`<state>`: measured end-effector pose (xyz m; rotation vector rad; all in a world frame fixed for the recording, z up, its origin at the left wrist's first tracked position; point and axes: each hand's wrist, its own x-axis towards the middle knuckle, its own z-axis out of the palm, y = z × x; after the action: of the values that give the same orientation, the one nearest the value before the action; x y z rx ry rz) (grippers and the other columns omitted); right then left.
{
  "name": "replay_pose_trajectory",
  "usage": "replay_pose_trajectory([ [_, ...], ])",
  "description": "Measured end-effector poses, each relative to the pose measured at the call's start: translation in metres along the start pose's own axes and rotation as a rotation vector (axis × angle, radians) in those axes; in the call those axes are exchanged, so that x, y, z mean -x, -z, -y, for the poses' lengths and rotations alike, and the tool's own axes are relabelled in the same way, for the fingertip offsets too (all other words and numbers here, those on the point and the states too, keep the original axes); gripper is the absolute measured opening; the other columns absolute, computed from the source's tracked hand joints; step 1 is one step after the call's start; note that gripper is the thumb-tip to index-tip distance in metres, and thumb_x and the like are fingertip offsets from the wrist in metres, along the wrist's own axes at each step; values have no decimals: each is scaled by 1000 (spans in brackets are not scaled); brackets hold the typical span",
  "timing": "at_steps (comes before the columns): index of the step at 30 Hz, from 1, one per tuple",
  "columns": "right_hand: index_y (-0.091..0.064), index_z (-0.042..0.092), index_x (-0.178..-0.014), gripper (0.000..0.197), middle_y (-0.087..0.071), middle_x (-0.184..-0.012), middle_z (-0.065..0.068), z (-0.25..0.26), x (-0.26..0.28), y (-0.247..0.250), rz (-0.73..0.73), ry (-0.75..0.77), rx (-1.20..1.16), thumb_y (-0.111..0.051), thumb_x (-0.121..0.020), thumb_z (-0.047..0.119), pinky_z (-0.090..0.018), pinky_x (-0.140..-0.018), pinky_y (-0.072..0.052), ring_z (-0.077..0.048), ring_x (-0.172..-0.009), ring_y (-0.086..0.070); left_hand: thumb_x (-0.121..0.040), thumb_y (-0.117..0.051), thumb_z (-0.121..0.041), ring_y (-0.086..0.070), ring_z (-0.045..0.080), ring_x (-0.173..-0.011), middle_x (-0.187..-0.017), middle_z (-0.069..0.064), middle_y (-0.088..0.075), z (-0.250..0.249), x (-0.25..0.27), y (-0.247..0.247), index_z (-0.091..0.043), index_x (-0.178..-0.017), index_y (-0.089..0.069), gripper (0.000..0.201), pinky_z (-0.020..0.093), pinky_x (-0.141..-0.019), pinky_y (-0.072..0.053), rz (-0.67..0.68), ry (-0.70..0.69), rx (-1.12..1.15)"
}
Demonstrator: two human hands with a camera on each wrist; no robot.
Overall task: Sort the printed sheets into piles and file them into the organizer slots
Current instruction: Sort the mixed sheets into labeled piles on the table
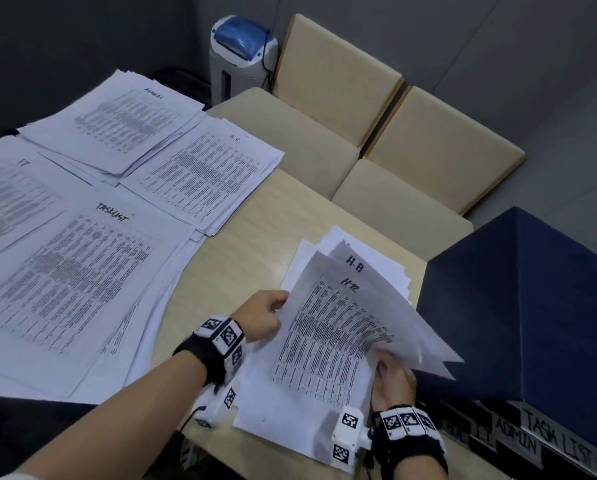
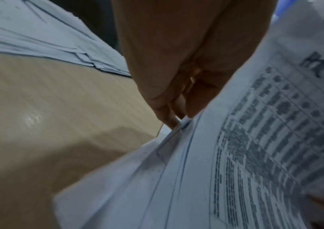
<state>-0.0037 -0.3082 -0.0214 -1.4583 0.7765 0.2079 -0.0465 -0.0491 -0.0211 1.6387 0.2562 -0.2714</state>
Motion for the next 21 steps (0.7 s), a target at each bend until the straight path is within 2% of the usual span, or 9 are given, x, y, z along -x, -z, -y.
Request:
replay_pose_trajectory([
  [3, -61, 2, -75, 15, -62, -82, -11, -1, 2, 1, -19, 30, -36, -64, -73, -12, -35, -69, -48, -26, -85, -58, -74, -78, -10, -69, 11, -93, -101, -6, -72, 10, 0, -5, -20, -105, -66, 35, 37, -88, -56, 7, 16, -153],
  [6, -61, 7, -74, 22, -62, -79, -9, -3, 3, 4, -14, 74, -49, -60, -79, -14, -36, -73, -49, -28, -84, -59, -80, -76, -32, -68, 10, -89, -99, -10, -71, 13, -2, -12, -28, -103, -66, 26, 37, -82, -57, -56, -10, -171],
  [9, -67, 12, -88, 7, -65, -95, -6, -2, 11, 6, -6, 111, -39, -68, -83, 7, -48, -94, -47, -30, -92, -61, -87, -67, -30, -66, 15, -85, -95, -7, -71, 1, -4, -27, -24, -99, -64, 14, 34, -78, -55, -190, -89, -201],
  [11, -66, 12, -110, 25, -67, -110, -5, 4, 16, 5, -66, 198, -57, -70, -87, 20, -48, -101, -44, -29, -104, -62, -89, -64, -28, -64, 20, -78, -85, -3, -69, -14, -7, -42, -20, -90, -60, 9, 37, -69, -54, -339, -131, -253],
  [12, -62, 12, -118, 29, -67, -114, -6, 11, 20, 4, -79, 266, -72, -68, -90, 20, -46, -101, -45, -29, -106, -62, -89, -62, -26, -64, 21, -76, -83, -3, -69, -25, -7, -50, -21, -88, -56, 7, 36, -66, -53, -390, -157, -264],
  [14, -60, 15, -111, 15, -68, -105, -3, 27, 28, 1, -95, 388, -39, -62, -95, 17, -40, -93, -50, -25, -99, -63, -90, -58, -21, -60, 17, -69, -75, -7, -65, -49, -10, -59, -25, -82, -48, 13, 31, -60, -48, -440, -254, -262],
  [16, -58, 17, -99, 4, -65, -93, 3, 51, 39, -4, -136, 512, -27, -60, -97, 16, -25, -80, -53, -16, -89, -63, -92, -59, -25, -46, 11, -55, -60, -8, -51, -73, -11, -61, -25, -74, -41, 25, 28, -51, -35, -473, -323, -254],
  [18, -57, 20, -98, 7, -63, -92, 10, 71, 47, -13, -118, 621, -54, -57, -98, 13, -9, -71, -49, -3, -84, -61, -94, -59, -27, -32, 13, -50, -56, -6, -39, -95, -12, -58, -20, -72, -35, 34, 29, -49, -25, -517, -398, -239],
  [21, -53, 27, -96, 15, -62, -94, 13, 89, 65, -26, -105, 745, -80, -53, -101, 13, -8, -74, -46, 10, -83, -61, -98, -54, -25, -33, 12, -53, -61, -7, -41, -110, -9, -53, -12, -82, -41, 25, 25, -48, -26, -508, -518, -86],
])
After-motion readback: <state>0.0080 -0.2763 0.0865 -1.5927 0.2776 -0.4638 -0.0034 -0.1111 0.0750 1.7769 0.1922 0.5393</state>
